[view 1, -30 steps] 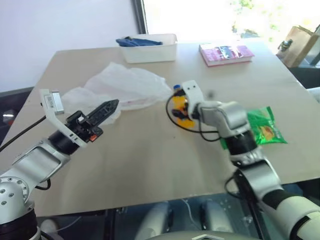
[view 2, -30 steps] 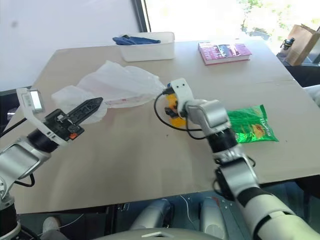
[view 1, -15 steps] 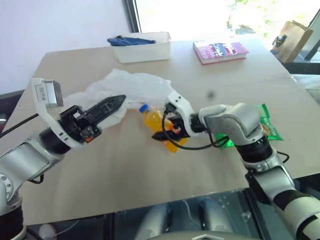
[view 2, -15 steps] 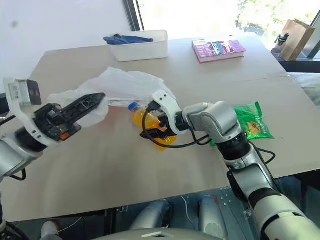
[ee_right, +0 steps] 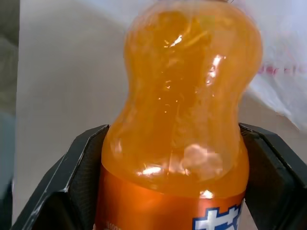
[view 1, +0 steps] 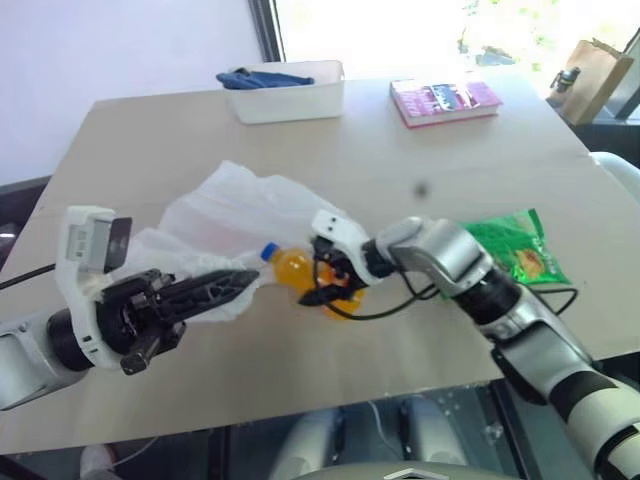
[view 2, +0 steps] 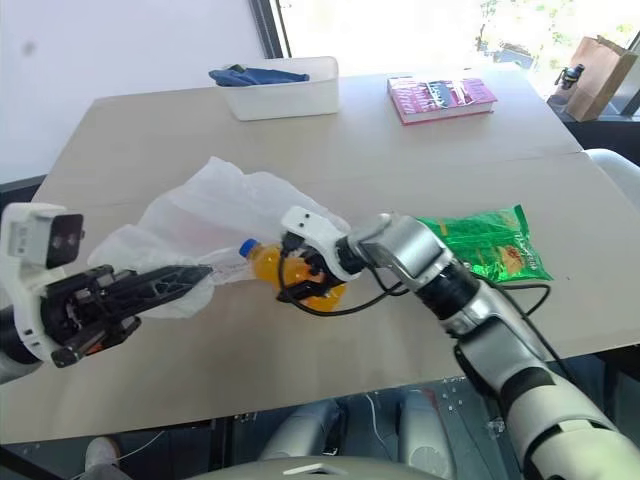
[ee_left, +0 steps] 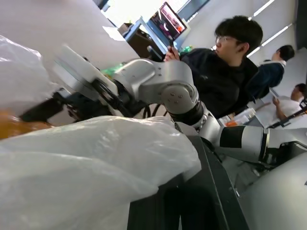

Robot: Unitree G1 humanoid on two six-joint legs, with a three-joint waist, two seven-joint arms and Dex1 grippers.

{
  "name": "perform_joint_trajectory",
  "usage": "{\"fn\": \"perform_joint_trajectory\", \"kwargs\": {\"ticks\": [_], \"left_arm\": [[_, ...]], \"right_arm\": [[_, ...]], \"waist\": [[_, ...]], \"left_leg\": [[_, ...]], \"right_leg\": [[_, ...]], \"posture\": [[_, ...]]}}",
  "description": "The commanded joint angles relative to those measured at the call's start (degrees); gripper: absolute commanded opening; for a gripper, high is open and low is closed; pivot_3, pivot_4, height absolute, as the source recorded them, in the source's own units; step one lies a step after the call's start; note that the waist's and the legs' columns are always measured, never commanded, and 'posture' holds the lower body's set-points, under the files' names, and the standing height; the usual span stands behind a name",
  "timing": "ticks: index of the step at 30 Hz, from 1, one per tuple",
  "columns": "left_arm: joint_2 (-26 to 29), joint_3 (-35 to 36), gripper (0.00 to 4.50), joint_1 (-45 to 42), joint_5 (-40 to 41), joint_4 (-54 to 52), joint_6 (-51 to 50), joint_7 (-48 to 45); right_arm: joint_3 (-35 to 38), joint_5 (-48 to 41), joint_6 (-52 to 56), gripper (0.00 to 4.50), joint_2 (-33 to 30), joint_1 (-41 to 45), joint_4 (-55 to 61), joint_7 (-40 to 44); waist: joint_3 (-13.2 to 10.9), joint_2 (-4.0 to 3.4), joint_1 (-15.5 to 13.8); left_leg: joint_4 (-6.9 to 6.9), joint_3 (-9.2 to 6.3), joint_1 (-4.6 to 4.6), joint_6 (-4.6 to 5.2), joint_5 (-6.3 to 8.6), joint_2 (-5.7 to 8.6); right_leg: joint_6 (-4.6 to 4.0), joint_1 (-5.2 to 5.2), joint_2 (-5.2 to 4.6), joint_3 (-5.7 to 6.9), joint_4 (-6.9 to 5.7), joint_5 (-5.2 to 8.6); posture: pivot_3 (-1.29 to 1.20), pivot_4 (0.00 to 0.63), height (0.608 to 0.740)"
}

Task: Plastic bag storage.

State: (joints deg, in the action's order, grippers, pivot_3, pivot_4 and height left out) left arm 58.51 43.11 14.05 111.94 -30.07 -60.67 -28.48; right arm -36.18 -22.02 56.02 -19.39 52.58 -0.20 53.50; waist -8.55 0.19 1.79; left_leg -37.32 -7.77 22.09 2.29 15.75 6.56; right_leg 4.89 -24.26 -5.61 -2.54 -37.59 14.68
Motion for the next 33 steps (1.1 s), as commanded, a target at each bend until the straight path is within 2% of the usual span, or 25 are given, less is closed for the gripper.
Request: {"fn": "perform_joint_trajectory", "kwargs": {"ticks": [1, 3, 7, 15, 19, 22, 26, 28, 30, 33], "left_arm": [[1.3, -0.9, 0.00, -1.9, 1.1, 0.4, 2.5, -0.3], [1.7, -2.2, 0.00, -2.8, 1.1, -0.4, 3.0, -0.5], [1.8, -3.6, 0.00, -1.5, 1.1, -3.8, 3.3, -1.6], [-1.1, 1.2, 0.00, 12.3, -2.5, -10.1, -2.3, -8.1], [-2.2, 1.6, 0.00, 14.9, -7.3, -12.8, -1.9, -11.3], [-2.6, 0.3, 0.00, 14.1, -7.9, -13.1, 0.3, -11.0], [-2.4, -1.7, 0.00, 12.4, -5.9, -12.6, 3.4, -8.3], [-2.5, -2.6, 0.00, 11.3, -5.4, -12.3, 4.8, -7.5], [-2.3, -3.2, 0.00, 10.4, -4.9, -12.0, 5.8, -6.7], [-2.6, -4.1, 0.00, 9.4, -3.8, -11.3, 7.7, -4.4]], "right_arm": [[-6.2, 5.3, -6.3, 3.48, -0.4, 0.6, 0.8, 3.7], [-7.5, 8.0, -8.9, 3.48, 1.1, 1.2, -2.6, 3.5], [-5.2, 8.9, -9.3, 3.48, 5.6, 2.5, -7.6, 2.9], [0.2, 9.1, -10.6, 3.48, 10.9, 4.4, -15.1, 4.1], [6.0, 8.5, -8.5, 3.48, 17.2, 6.5, -22.0, -0.6], [10.1, 8.0, -5.9, 3.48, 22.8, 6.5, -26.2, -5.3], [13.6, 9.0, -9.3, 3.48, 30.7, 7.3, -32.7, -10.2], [16.8, 8.5, -11.4, 4.38, 34.7, 9.9, -37.3, -12.7], [18.1, 8.4, -12.9, 4.48, 36.5, 11.7, -39.6, -14.9], [19.4, 8.3, -14.5, 4.48, 35.4, 12.2, -37.7, -17.4]], "waist": [[0.0, 0.01, 0.3], [0.1, 0.09, 0.8], [0.2, 0.26, 1.4], [0.1, 0.17, 2.2], [0.1, 0.11, 2.2], [0.0, 0.07, 2.0], [0.1, 0.09, 2.3], [0.0, 0.03, 2.0], [0.0, 0.01, 1.9], [0.0, -0.02, 1.9]], "left_leg": [[0.00, 0.00, -0.02, 0.00, 0.00, 0.00], [0.05, 0.04, -0.12, -0.02, 0.00, -0.08], [0.12, 0.20, -0.35, -0.19, -0.08, -0.45], [0.17, 0.21, -0.47, -0.85, -0.19, -1.29], [0.17, 0.23, -0.50, -1.04, -0.18, -1.60], [0.19, 0.20, -0.44, -1.18, -0.15, -1.73], [0.27, 0.27, -0.38, -1.29, -0.09, -1.80], [0.33, 0.32, -0.33, -1.30, -0.09, -1.82], [0.32, 0.32, -0.30, -1.30, -0.09, -1.81], [0.31, 0.32, -0.27, -1.30, -0.09, -1.81]], "right_leg": [[0.00, 0.00, 0.00, 0.00, -0.01, 0.00], [0.00, 0.03, -0.13, -0.05, -0.07, 0.00], [-0.24, 0.10, 0.18, -0.22, -0.14, -0.15], [-0.92, 0.02, 1.08, -0.20, -0.24, -0.56], [-1.15, 0.01, 1.42, -0.19, -0.19, -0.69], [-1.26, -0.01, 1.53, -0.16, -0.16, -0.70], [-1.31, -0.22, 1.59, -0.27, -0.12, -0.67], [-1.32, -0.33, 1.60, -0.32, -0.14, -0.67], [-1.32, -0.33, 1.60, -0.31, -0.13, -0.67], [-1.32, -0.35, 1.59, -0.31, -0.13, -0.67]], "posture": [[0.00, 0.150, 0.740], [0.00, 0.150, 0.740], [0.00, 0.150, 0.740], [0.00, 0.150, 0.740], [0.00, 0.150, 0.740], [0.00, 0.150, 0.740], [0.00, 0.150, 0.740], [0.00, 0.150, 0.740], [0.00, 0.150, 0.740], [0.00, 0.150, 0.740]]}}
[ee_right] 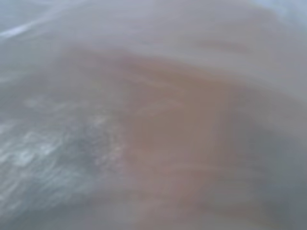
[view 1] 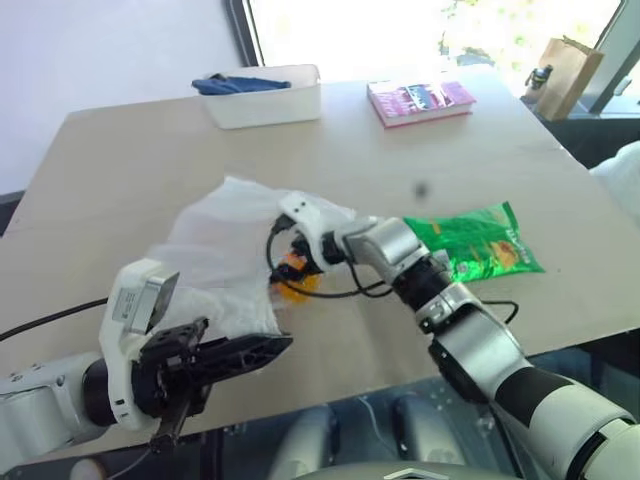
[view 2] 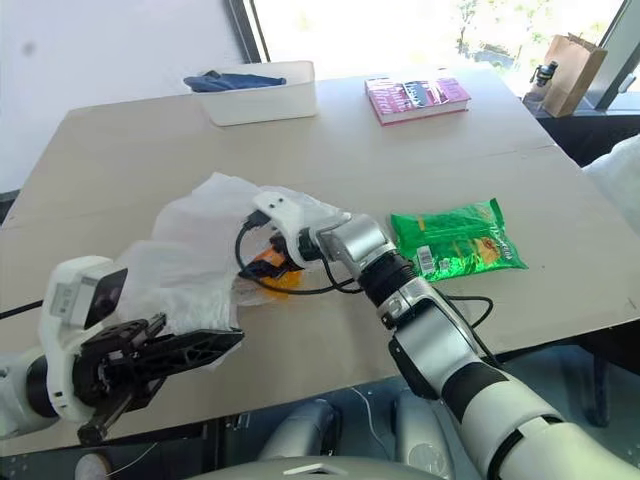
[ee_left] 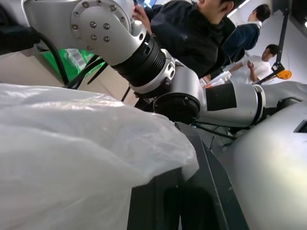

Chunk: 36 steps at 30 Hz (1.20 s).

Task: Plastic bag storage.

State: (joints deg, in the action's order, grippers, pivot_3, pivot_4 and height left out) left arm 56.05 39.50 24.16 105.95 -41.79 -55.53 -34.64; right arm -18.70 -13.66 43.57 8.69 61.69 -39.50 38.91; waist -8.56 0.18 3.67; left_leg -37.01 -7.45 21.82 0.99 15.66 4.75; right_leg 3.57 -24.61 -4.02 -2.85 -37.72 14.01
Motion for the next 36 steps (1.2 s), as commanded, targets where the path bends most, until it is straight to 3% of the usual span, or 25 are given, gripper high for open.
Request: {"fn": "perform_joint_trajectory", "kwargs": {"ticks": [1, 5, 8, 15, 23, 30, 33, 36], "left_arm": [[-0.5, -0.9, 0.00, -1.3, 2.7, 0.7, 3.5, 2.9], [-2.0, -2.8, 0.00, -3.4, 4.4, 2.4, 7.1, 7.8], [-3.2, -4.3, 0.00, -5.0, 6.6, 4.0, 9.3, 10.8], [-7.8, -9.5, 0.00, -13.2, 7.0, 6.0, 14.3, 16.4], [-11.2, -16.3, 0.00, -25.6, 7.0, 9.7, 14.5, 20.8], [-12.3, -23.9, 0.00, -36.4, 6.3, 11.6, 13.6, 22.5], [-12.9, -23.8, 0.00, -38.1, 6.8, 13.3, 13.8, 23.2], [-12.9, -23.7, 0.00, -37.7, 5.9, 14.5, 13.4, 23.3]], "right_arm": [[2.2, -0.9, -1.0, 4.48, 6.2, 2.7, 3.6, -2.1], [4.9, -5.8, 3.1, 4.48, 1.0, -1.0, 13.0, 2.3], [3.1, -6.4, 4.6, 4.48, -6.6, -5.9, 23.9, 6.6], [12.3, -14.0, 15.3, 4.48, -14.1, -11.8, 41.7, 3.3], [15.4, -20.5, 21.8, 4.48, -25.7, -20.2, 66.2, 1.7], [14.5, -22.2, 17.4, 4.48, -18.0, -21.6, 59.6, -2.0], [17.5, -25.1, 17.5, 4.48, -20.2, -22.6, 65.3, -2.1], [28.8, -33.7, 21.6, 4.48, -27.3, -25.0, 74.9, -2.7]], "waist": [[0.0, -0.02, 0.0], [-0.1, -0.08, 0.2], [-0.1, -0.07, -0.2], [-0.1, -0.07, -1.5], [-0.1, -0.05, -1.8], [-0.1, 0.00, -1.3], [-0.1, 0.00, -1.7], [-0.1, 0.01, -2.1]], "left_leg": [[0.00, 0.00, 0.00, 0.00, 0.00, 0.00], [0.00, 0.00, 0.16, 0.00, 0.00, 0.00], [0.01, -0.03, 0.17, 0.00, 0.00, -0.02], [-0.17, -0.05, 0.21, 0.02, 0.00, 0.01], [-0.26, -0.06, 0.31, 0.03, 0.00, 0.03], [-0.27, 0.10, 0.14, 0.02, -0.01, -0.03], [-0.32, 0.06, 0.25, 0.03, -0.01, 0.04], [-0.35, -0.06, 0.37, 0.05, 0.00, 0.06]], "right_leg": [[0.00, 0.00, 0.00, 0.00, 0.00, 0.00], [0.00, -0.13, 0.01, -0.02, 0.00, 0.00], [0.00, -0.13, 0.00, 0.03, 0.05, 0.00], [0.01, -0.06, -0.03, 0.10, 0.01, 0.00], [0.02, -0.08, -0.04, 0.12, 0.03, -0.01], [0.02, -0.08, 0.03, -0.07, -0.19, -0.01], [0.03, -0.08, -0.01, -0.02, -0.09, -0.01], [0.03, -0.09, -0.02, 0.10, 0.06, -0.01]], "posture": [[0.00, 0.150, 0.740], [0.00, 0.150, 0.740], [0.00, 0.150, 0.740], [0.00, 0.150, 0.740], [0.00, 0.150, 0.740], [0.00, 0.150, 0.740], [0.00, 0.150, 0.740], [0.00, 0.150, 0.740]]}}
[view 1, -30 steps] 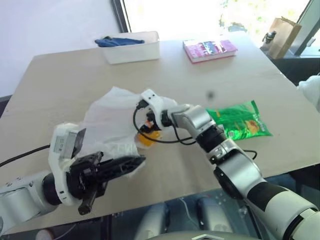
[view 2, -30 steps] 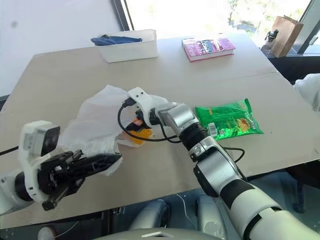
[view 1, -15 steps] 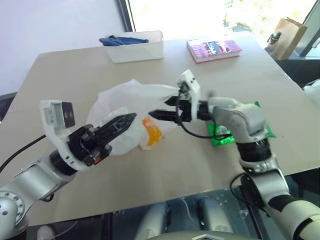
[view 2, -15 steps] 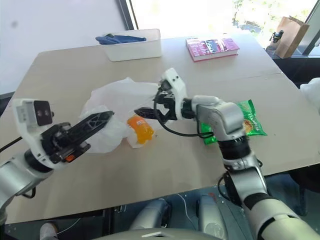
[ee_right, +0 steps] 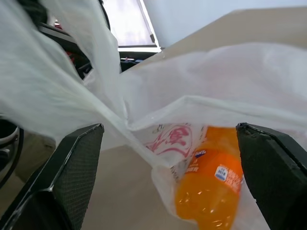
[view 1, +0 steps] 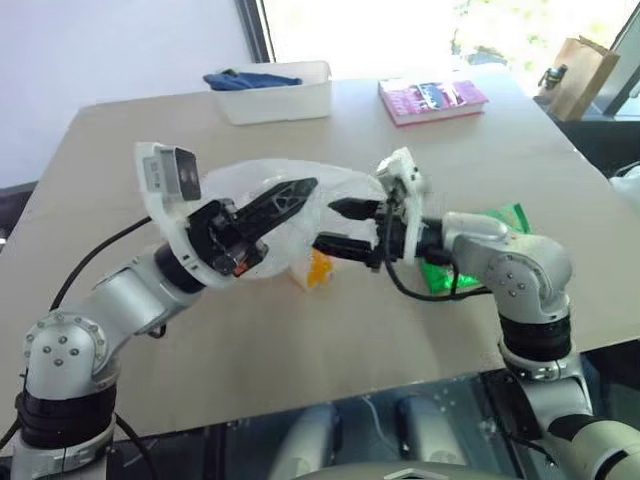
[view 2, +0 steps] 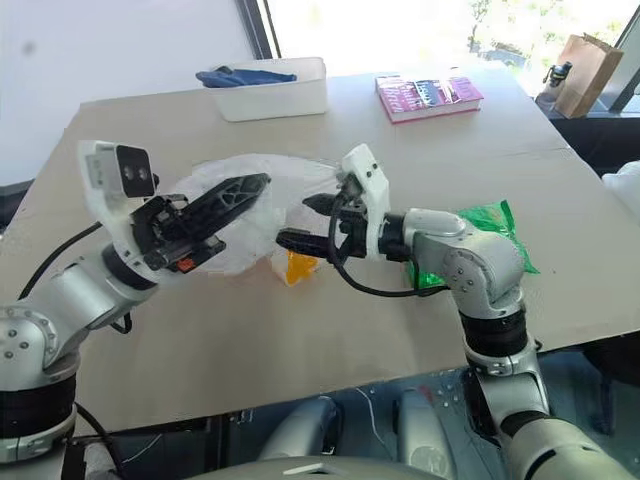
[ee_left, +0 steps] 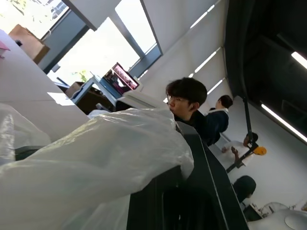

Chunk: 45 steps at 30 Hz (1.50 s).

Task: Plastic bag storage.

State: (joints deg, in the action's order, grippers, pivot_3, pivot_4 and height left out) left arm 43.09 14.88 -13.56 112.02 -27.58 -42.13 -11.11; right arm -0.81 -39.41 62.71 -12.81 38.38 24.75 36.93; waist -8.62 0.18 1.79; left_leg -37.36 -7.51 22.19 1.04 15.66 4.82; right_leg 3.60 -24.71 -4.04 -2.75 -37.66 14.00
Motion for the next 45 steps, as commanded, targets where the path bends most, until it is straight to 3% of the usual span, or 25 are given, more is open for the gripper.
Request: {"fn": "perform_joint_trajectory", "kwargs": {"ticks": [1, 5, 8, 12, 16, 22, 30, 38, 45], "left_arm": [[-0.1, 0.8, 0.00, 0.2, -0.6, 0.2, -0.2, -0.4], [-1.0, 0.3, 0.00, 1.3, -5.5, -0.9, -0.4, -1.7], [-2.4, -0.2, 0.00, 1.9, -6.6, -0.7, -0.3, -1.6], [-3.5, -0.8, 0.00, 1.4, -8.5, -1.0, -0.7, -2.7], [-3.9, 0.2, 0.00, 2.3, -9.9, -2.2, -0.3, -3.6], [-3.6, 1.7, 0.00, 6.7, -10.8, -7.1, 0.2, -3.0], [-3.9, 3.0, 0.00, 8.3, -11.2, -7.9, 2.2, -1.1], [-3.5, 3.7, 0.00, 7.6, -10.1, -7.2, 2.7, 0.3], [-3.8, 4.2, 0.00, 7.5, -9.9, -6.4, 3.2, 0.7]], "right_arm": [[14.5, -8.7, 3.3, 4.48, -9.6, -3.1, 14.0, -1.3], [18.3, 4.0, 1.7, 4.48, -28.3, -10.4, 20.6, -7.3], [18.3, 8.8, 3.8, 4.48, -33.6, -17.9, 16.5, -11.2], [27.3, 7.6, 7.6, 4.48, -26.8, -23.4, 4.6, -14.3], [28.0, 11.4, 1.8, 4.48, -25.8, -27.6, -7.7, -14.6], [28.0, 10.8, 4.7, 4.48, -22.9, -22.8, -19.1, -16.4], [31.8, 2.2, 15.9, 4.48, -15.7, -18.1, -20.5, -14.7], [29.1, 1.8, 15.8, 4.48, -14.5, -19.1, -18.4, -14.7], [47.5, -6.1, 28.4, 4.48, -5.7, -18.8, -8.4, -19.2]], "waist": [[0.0, -0.01, -0.7], [0.0, 0.00, -1.3], [0.0, 0.06, -0.9], [0.0, 0.26, -1.2], [-0.1, 0.22, -1.3], [-0.1, 0.26, -0.7], [0.1, 0.55, -0.9], [0.1, 0.56, -0.9], [0.1, 0.54, -1.2]], "left_leg": [[0.00, -0.07, 0.06, 0.00, 0.00, 0.00], [-0.03, -0.11, 0.23, 0.02, 0.01, 0.02], [-0.03, 0.05, 0.11, 0.01, 0.01, -0.06], [-0.03, 0.30, -0.30, 0.01, 0.01, -0.11], [-0.07, 0.38, -0.34, 0.11, 0.03, -0.03], [-0.05, 0.55, -0.43, 0.10, 0.03, -0.15], [-0.09, 0.41, -0.68, 0.13, 0.05, -0.17], [-0.08, 0.40, -0.67, 0.13, 0.05, -0.18], [-0.07, 0.33, -0.61, 0.12, 0.05, -0.17]], "right_leg": [[0.00, 0.00, -0.02, 0.08, 0.06, 0.00], [0.00, -0.09, -0.02, 0.17, 0.12, 0.00], [0.00, -0.07, 0.00, 0.03, -0.01, 0.01], [0.01, 0.29, 0.01, -0.21, -0.14, 0.01], [0.02, 0.35, 0.00, -0.26, -0.11, 0.00], [0.02, 0.32, 0.06, -0.46, -0.13, -0.01], [0.02, 0.70, 0.07, -0.29, -0.05, -0.01], [0.02, 0.69, 0.07, -0.27, -0.03, -0.01], [0.02, 0.65, 0.06, -0.23, -0.03, -0.01]], "posture": [[0.00, 0.150, 0.740], [0.00, 0.150, 0.740], [0.00, 0.150, 0.740], [0.00, 0.150, 0.740], [0.00, 0.150, 0.740], [0.00, 0.150, 0.740], [0.00, 0.150, 0.740], [0.00, 0.150, 0.740], [0.00, 0.150, 0.740]]}}
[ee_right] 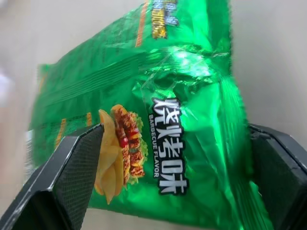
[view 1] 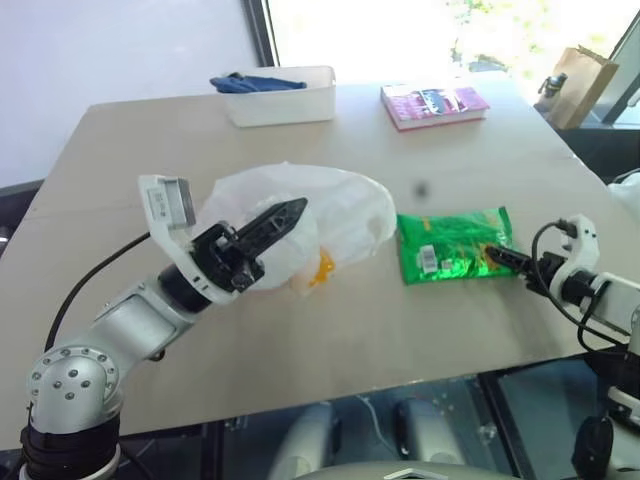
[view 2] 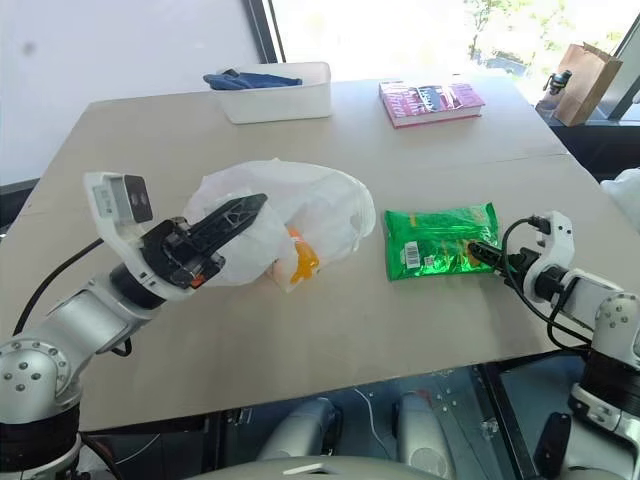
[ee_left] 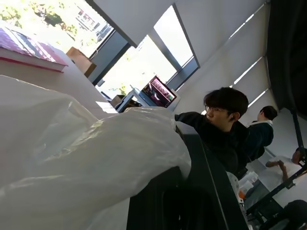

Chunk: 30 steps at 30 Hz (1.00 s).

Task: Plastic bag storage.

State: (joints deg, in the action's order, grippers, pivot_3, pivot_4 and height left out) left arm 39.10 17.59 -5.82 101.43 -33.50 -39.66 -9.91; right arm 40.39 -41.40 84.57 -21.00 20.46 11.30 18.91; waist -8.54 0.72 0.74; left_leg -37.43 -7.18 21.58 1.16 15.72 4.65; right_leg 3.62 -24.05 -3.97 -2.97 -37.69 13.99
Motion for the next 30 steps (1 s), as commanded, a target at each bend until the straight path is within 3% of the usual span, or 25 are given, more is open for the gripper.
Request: {"fn": "perform_joint_trajectory", "kwargs": {"ticks": [1, 7, 15, 18, 23, 26, 30], "left_arm": [[0.1, 1.2, 0.00, -0.3, 0.6, -0.4, 0.8, -0.6], [-0.3, 0.4, 0.00, -1.6, 0.0, 1.0, 0.6, -1.0], [0.0, 0.9, 0.00, -2.2, 0.7, 0.6, 0.8, 0.1], [0.1, 1.2, 0.00, -1.9, 1.0, 0.4, 0.8, 0.5], [0.2, 1.3, 0.00, -1.6, 1.5, 0.1, 0.8, 1.3], [0.4, 2.3, 0.00, -1.7, 3.1, 0.4, 1.3, 2.5], [0.6, 4.4, 0.00, -1.8, 7.9, 1.9, 2.3, 4.8]], "right_arm": [[7.4, -5.3, 7.5, 4.48, 3.8, -1.9, 6.1, -1.7], [9.7, -6.5, 7.7, 4.48, 12.8, -2.0, 3.9, -5.9], [5.2, -5.3, 4.1, 4.48, 17.8, -3.4, 0.9, -7.0], [2.8, -5.6, 2.0, 3.61, 18.4, -3.4, -0.7, -6.1], [-3.5, -5.5, -1.8, 1.25, 16.9, -3.7, -3.6, -3.4], [-1.9, -9.3, -4.2, 0.03, 16.3, -2.0, -1.7, -2.1], [1.5, -20.0, -3.1, 0.03, 15.1, -0.4, 5.5, -2.7]], "waist": [[0.0, -0.02, -0.2], [0.0, -0.01, 0.1], [0.2, 0.26, 1.6], [0.2, 0.29, 1.8], [0.2, 0.27, 1.8], [0.3, 0.52, 1.8], [-0.1, -0.11, 1.4]], "left_leg": [[0.00, -0.04, 0.03, 0.00, 0.00, 0.01], [0.01, -0.08, 0.02, 0.00, 0.00, 0.05], [0.23, 0.08, -0.68, 0.13, 0.10, -0.05], [0.25, 0.19, -0.87, 0.22, 0.17, -0.19], [0.26, 0.28, -0.90, 0.11, 0.22, -0.52], [0.24, 0.35, -0.91, 0.06, 0.25, -0.68], [0.21, 0.37, -0.77, 0.06, 0.27, -0.72]], "right_leg": [[0.00, -0.01, 0.00, 0.03, 0.01, 0.00], [0.00, 0.00, -0.02, 0.07, 0.02, 0.00], [-0.01, 0.52, 0.08, -0.08, 0.05, 0.01], [0.00, 0.62, 0.21, -0.18, 0.05, 0.02], [-0.04, 0.59, 0.48, -0.24, 0.04, 0.01], [-0.12, 0.59, 0.64, -0.30, 0.12, -0.04], [-0.19, 0.55, 0.74, -0.28, 0.23, -0.10]], "posture": [[0.00, 0.150, 0.740], [0.00, 0.150, 0.740], [0.00, 0.150, 0.740], [0.00, 0.150, 0.740], [0.00, 0.150, 0.740], [0.00, 0.150, 0.740], [0.00, 0.150, 0.740]]}}
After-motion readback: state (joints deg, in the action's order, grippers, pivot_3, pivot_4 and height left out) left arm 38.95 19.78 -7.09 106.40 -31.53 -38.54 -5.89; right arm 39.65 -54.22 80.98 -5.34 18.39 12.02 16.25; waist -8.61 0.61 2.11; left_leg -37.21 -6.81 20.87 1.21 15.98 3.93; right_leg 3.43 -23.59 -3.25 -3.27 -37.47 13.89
